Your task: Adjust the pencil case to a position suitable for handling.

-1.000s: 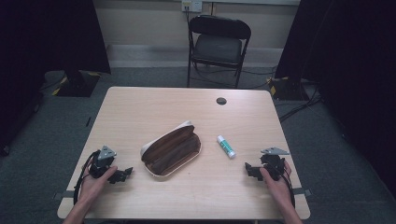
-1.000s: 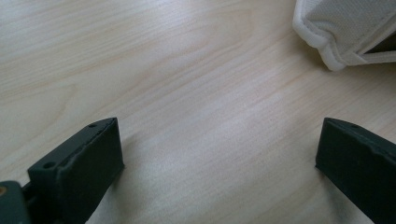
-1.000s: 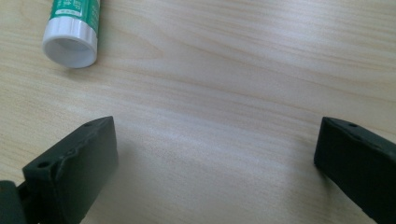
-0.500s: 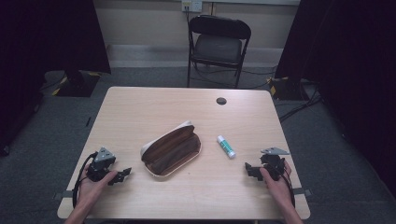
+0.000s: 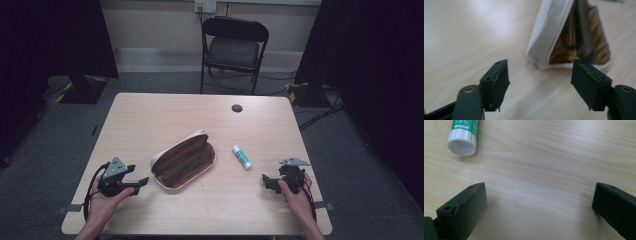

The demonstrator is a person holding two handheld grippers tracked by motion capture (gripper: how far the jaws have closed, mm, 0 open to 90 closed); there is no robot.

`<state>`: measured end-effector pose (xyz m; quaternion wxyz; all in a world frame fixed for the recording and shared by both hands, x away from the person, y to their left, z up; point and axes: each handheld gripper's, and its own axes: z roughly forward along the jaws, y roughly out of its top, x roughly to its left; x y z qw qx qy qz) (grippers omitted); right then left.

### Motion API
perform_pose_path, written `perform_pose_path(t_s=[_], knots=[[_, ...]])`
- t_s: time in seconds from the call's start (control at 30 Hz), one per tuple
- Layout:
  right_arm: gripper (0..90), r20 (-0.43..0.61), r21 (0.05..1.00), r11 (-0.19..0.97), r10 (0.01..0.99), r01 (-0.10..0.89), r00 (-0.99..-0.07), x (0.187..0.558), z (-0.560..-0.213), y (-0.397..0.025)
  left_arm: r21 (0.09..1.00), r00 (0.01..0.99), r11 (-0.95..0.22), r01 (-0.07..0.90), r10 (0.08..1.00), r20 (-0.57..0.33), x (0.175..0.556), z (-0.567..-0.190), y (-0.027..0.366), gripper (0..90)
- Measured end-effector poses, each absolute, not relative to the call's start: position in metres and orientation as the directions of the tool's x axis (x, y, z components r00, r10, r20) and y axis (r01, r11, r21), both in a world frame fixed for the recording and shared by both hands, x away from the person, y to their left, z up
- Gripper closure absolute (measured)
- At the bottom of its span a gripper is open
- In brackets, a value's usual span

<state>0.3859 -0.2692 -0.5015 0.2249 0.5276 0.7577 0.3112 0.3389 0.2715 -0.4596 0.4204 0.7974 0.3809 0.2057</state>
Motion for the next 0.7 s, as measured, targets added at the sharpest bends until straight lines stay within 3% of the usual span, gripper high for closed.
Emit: perform_pose_path(t_s=[0.23, 0.5, 0.7], knots=[[0.0, -0.013, 0.709, 0.250, 0.940, 0.660, -0.342, 0.386, -0.501, -0.269, 0.858, 0.677, -0.362, 0.365, 0.735, 0.023, 0.337, -0.440, 0.247, 28.3], [0.0, -0.014, 0.709, 0.254, 0.938, 0.657, -0.347, 0.386, -0.501, -0.270, 0.871, 0.707, -0.415, 0.264, 0.698, 0.118, 0.357, -0.416, 0.220, 28.5], [0.0, -0.015, 0.710, 0.254, 0.938, 0.657, -0.347, 0.386, -0.502, -0.270, 0.871, 0.670, -0.407, 0.275, 0.731, 0.130, 0.367, -0.423, 0.207, 31.9]])
